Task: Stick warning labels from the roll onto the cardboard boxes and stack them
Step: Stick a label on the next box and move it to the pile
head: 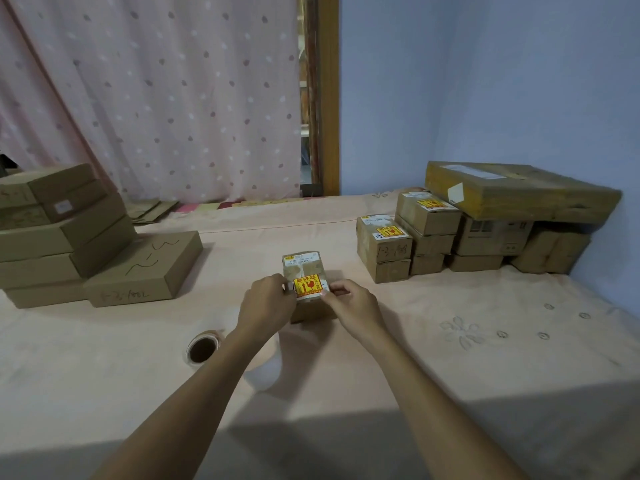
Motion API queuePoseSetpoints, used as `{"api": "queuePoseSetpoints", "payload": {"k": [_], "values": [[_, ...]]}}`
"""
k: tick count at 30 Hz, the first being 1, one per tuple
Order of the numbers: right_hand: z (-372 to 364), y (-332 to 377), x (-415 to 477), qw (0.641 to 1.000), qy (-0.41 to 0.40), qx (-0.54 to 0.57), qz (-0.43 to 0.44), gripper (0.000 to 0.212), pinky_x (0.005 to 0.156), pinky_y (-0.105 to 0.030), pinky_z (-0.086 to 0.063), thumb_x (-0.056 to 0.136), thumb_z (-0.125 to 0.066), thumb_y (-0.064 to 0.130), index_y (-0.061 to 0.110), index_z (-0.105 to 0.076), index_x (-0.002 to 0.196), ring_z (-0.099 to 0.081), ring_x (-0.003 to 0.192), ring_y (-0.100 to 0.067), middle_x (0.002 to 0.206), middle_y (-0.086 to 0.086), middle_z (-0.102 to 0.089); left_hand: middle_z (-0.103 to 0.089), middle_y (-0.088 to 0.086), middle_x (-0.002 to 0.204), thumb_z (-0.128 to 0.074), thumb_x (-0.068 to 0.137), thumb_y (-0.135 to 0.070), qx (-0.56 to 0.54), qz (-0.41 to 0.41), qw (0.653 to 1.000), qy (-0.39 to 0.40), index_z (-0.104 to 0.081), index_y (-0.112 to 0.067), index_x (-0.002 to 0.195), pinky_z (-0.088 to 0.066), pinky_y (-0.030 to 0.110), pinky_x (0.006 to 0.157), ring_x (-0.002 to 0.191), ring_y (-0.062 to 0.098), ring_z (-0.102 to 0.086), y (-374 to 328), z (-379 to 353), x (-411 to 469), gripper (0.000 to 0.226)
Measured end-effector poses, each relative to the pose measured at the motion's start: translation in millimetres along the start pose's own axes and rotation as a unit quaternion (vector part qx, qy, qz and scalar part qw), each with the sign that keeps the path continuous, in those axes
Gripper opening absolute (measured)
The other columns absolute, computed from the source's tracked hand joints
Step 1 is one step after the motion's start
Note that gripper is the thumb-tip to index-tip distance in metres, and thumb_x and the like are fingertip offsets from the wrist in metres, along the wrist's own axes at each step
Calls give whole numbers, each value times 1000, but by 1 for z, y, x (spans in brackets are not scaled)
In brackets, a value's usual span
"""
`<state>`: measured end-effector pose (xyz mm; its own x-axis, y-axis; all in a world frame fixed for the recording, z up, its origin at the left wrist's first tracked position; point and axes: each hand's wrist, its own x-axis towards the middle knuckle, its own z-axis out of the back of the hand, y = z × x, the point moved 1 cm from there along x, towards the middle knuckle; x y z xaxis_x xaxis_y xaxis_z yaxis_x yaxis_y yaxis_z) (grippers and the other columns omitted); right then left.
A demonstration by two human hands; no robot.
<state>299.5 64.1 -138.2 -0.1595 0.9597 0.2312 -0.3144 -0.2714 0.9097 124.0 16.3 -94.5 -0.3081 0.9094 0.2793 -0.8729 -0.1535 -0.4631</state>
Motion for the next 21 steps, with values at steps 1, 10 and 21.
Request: {"api": "queuePoseSetpoints", "payload": {"k": [1, 10, 21], "values": [[1, 3, 0, 1000, -7, 2, 9, 21, 75, -18, -47, 92, -73, 36, 23, -73, 109, -63, 94, 4, 102, 14, -72, -73, 8, 110, -53, 97, -21, -34, 2, 999, -15, -70, -13, 118, -42, 33, 69, 87, 25, -59, -4, 2, -2, 29], [37, 33, 16, 988, -116, 81, 56, 23, 85, -22, -54, 96, -69, 35, 23, -68, 116, -66, 101, 1, 111, 12, -71, -76, 0, 110, -53, 97, -5, -470, 46, 881, -29, -72, -19, 117, -58, 34, 90, 101, 17, -72, -45, 7, 1, 30], [102, 33, 50, 978, -201, 50, 35, 46, 100, -27, -47, 99, -63, 27, 21, -54, 144, -56, 119, -10, 136, 5, -54, -74, -13, 115, -55, 92, 3, -552, -2, 831, 65, -70, -26, 127, -50, 17, 87, 110, 2, -65, -143, -28, 33, 48]]}}
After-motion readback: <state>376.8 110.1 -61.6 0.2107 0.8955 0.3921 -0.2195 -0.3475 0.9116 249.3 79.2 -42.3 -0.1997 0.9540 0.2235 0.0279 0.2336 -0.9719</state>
